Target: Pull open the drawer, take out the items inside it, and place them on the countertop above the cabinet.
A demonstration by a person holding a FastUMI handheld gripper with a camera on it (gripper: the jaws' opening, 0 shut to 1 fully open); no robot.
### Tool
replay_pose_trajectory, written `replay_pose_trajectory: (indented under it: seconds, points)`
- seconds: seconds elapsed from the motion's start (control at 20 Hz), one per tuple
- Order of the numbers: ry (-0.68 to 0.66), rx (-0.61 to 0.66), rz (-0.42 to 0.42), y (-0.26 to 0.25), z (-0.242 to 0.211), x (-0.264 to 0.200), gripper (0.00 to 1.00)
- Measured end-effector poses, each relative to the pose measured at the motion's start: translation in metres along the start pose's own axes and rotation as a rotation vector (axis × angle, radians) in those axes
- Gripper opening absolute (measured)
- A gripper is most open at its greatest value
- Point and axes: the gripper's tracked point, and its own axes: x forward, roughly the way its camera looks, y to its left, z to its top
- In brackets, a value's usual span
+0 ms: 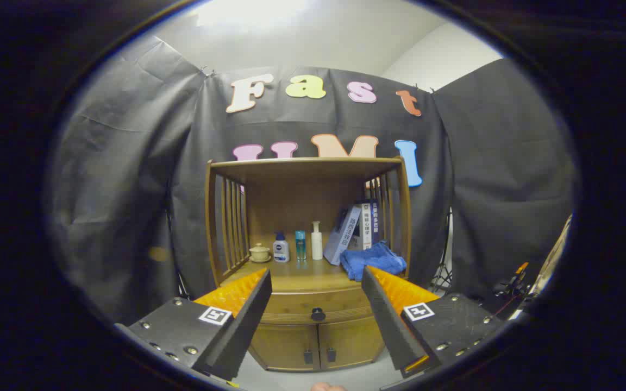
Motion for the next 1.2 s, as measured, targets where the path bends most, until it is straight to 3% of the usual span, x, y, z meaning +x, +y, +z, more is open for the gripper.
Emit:
replay_pose_trajectory:
  seconds: [0.75, 1.2]
  points:
    - [0.024, 0.004, -0.003, -0.005, -0.021, 0.011, 0.99]
    - [-0.007, 0.022, -0.015, -0.027, -0.038, 0.056, 0.99]
